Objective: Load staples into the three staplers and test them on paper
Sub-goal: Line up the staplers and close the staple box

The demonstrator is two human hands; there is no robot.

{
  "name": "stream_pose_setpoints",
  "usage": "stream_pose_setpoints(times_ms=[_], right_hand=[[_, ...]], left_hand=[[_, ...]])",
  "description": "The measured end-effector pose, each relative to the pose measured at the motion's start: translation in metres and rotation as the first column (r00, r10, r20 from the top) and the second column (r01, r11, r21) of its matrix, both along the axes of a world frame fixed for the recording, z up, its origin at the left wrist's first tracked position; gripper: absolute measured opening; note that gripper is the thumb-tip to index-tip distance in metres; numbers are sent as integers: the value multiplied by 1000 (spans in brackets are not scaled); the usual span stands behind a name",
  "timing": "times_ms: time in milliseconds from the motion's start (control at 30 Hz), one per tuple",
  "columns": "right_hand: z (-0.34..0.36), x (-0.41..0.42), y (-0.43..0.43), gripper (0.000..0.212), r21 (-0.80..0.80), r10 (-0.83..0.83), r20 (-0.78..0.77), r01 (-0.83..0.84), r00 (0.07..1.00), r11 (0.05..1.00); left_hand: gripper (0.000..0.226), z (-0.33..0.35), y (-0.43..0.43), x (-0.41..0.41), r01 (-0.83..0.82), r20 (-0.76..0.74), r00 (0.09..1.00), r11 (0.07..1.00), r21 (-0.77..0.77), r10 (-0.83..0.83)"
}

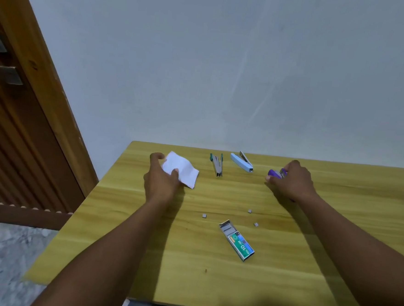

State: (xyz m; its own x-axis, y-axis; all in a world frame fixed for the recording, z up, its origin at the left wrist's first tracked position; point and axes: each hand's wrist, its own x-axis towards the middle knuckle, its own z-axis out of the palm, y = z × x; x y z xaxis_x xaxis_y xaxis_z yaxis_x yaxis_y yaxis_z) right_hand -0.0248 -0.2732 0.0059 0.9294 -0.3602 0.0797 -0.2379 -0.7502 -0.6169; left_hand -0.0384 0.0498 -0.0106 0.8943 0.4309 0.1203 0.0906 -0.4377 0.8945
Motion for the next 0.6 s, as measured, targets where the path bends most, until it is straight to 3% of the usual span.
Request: stream_pose_setpoints(times_ms=[133,233,333,367,433,533,600], right_hand=[[-14,27,-11,66,-143,-101,-42,94,994,985],[-18,43,-15,69,-101,-183,-10,181,983,978],[-15,49,-7,63,-63,-270,199,287,942,956],[-14,50,1,57,-73,-234,289,265,928,961],[-14,52,21,45,-155,12,344,44,939,987],[-24,56,53,37,-332,367,114,-313,923,890],[-29,60,63,23,-335,379,95,-329,920,883]], left_hand=[[31,-21,16,3,-10,-68,997,888,460,47],[35,-27,16,6,-18,-57,996,814,580,63],[31,-31,12,8,-4,24,1000,745,667,-16],[29,-33,11,9,13,45,997,735,678,-60],[20,-35,10,12,55,78,986,722,690,-150],[9,-35,10,10,127,44,976,728,674,-212],[14,-34,10,8,141,37,975,744,654,-217]])
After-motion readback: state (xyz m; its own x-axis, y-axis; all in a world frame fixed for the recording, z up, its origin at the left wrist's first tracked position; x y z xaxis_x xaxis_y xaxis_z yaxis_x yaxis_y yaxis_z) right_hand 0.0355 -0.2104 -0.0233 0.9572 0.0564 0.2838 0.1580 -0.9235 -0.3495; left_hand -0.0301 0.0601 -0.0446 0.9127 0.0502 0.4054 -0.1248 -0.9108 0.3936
